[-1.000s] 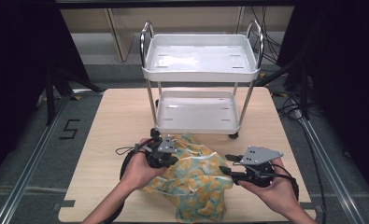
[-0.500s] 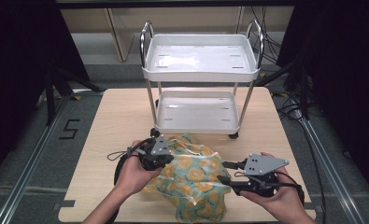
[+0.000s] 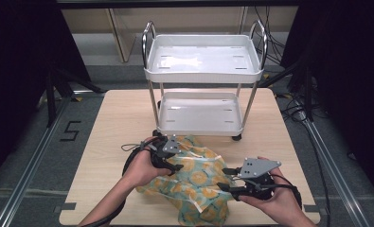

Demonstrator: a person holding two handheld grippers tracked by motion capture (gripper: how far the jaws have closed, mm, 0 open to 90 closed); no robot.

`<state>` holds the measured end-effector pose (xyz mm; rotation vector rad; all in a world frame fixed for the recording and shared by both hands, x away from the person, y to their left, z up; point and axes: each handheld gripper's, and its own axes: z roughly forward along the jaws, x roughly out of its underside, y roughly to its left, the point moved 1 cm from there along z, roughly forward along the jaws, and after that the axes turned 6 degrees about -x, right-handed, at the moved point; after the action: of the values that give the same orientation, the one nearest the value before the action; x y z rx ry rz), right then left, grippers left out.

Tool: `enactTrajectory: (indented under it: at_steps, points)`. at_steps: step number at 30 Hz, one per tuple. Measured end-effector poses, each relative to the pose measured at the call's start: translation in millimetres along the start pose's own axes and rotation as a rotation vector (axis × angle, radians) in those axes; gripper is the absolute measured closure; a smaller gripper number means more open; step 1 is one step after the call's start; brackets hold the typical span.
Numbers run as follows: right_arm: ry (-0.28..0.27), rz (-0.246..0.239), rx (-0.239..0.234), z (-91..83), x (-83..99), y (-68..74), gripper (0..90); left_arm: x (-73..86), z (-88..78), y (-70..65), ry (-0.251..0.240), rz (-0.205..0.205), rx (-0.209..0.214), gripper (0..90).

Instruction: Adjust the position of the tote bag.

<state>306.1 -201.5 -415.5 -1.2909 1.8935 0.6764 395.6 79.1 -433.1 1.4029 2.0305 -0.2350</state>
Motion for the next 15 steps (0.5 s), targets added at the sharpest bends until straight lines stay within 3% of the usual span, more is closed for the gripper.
enactTrajectory:
  at_steps: [2, 7, 8, 10, 15]
  points:
    - [0.000, 0.016, 0.011, 0.7, 1.1, 0.2, 50.7, -0.2, 4.2, 1.1, 0.027, 0.023, 0.024, 47.3]
    - [-0.001, -0.005, 0.013, 1.3, 1.3, -1.0, 50.7, 0.9, 11.5, -3.1, 0.056, 0.004, 0.059, 55.1]
    - [0.003, 0.017, 0.001, 2.2, 2.0, 0.7, 50.7, 1.3, 13.0, -3.4, 0.053, 0.006, 0.058, 57.3]
    - [0.010, 0.016, 0.005, 2.1, 2.5, -0.2, 50.7, 1.9, 14.8, -3.8, 0.089, 0.029, 0.062, 59.4]
    - [0.019, 0.015, 0.002, 4.2, 3.2, 0.8, 50.8, 2.1, 17.5, -5.0, 0.118, 0.065, 0.080, 67.2]
